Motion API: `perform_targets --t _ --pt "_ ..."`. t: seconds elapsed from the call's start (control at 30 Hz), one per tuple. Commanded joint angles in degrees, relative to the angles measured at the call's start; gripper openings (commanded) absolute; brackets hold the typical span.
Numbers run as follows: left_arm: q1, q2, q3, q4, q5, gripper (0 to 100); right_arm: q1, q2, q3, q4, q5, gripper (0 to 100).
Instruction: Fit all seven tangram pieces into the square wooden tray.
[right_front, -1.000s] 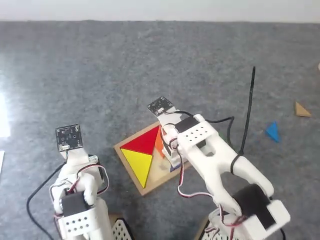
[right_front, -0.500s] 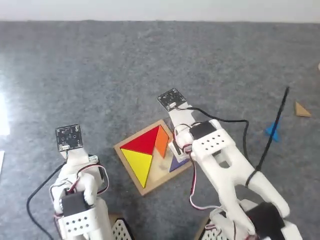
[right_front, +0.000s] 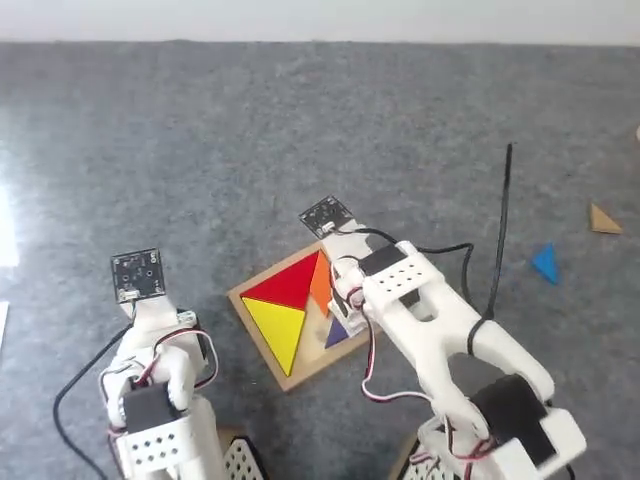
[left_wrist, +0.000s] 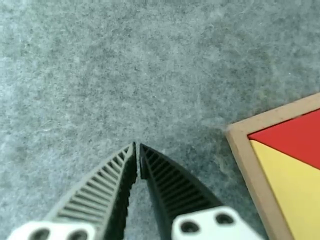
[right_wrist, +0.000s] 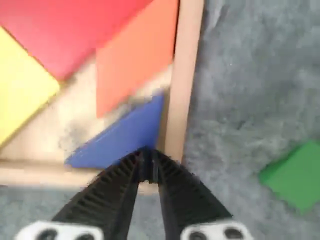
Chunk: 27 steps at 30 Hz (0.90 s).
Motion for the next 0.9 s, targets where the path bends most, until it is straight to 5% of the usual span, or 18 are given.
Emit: perform_targets --t 0.0,0.27,0.47,0.57,0.87 --pt "-0.2 -1.0 -0.4 0.4 -0.3 1 -0.2 -1.2 -1.2 -0.3 0.4 1.9" --pt "-0.2 -1.0 -0.4 0.4 -0.3 1 3.8 -13.2 -0.9 4.1 0.6 1.9" --pt "-0.2 -1.0 -0.4 0.4 -0.3 1 -10.4 -21.8 4.7 4.3 1.8 2.3" --pt "-0.2 -1.0 -0.4 0.4 -0.3 1 -15.0 -19.8 7.7 0.7 2.6 2.3" --pt "-0.2 -1.0 -0.4 0.4 -0.3 1 -12.9 -7.8 7.1 -3.0 6.7 1.9"
